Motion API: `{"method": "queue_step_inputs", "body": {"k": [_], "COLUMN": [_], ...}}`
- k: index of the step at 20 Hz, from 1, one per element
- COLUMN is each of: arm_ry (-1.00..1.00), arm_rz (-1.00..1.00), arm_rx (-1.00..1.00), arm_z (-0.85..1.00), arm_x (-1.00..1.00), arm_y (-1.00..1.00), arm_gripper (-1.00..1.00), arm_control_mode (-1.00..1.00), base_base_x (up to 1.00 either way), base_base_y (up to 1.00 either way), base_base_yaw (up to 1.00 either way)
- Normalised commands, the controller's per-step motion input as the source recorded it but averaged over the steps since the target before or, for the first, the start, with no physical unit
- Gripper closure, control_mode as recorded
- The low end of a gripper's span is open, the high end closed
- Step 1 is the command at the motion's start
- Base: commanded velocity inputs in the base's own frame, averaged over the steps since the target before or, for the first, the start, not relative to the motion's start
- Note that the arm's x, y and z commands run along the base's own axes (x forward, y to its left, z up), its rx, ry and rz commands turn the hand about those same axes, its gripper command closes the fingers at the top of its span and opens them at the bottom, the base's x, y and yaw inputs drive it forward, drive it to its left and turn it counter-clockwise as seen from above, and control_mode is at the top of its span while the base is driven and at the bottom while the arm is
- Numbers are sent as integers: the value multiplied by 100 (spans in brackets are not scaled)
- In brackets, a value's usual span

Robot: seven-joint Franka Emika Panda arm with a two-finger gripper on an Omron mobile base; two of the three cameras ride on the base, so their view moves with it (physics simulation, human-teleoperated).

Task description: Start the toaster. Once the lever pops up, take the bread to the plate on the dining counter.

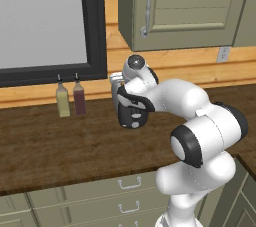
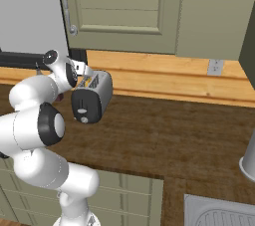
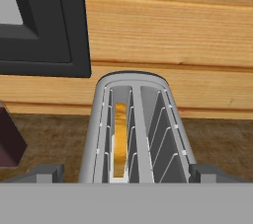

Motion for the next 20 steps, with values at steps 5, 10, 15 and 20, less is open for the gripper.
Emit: {"method": "queue_step_inputs", "body": {"k": [5,10,15,20], "arm_ry": [0,0,0,0], "arm_rz": [0,0,0,0], "arm_rx": [0,0,0,0], "arm_z": [0,0,0,0], "arm_x": [0,0,0,0], "arm_y": [0,0,0,0], "arm_gripper": [-100,-100,-100,-100], "arm_control_mode": [-100,-100,-100,-100], "base_base_x": [0,0,0,0], "base_base_y": [0,0,0,0], "base_base_yaw": [0,0,0,0]}}
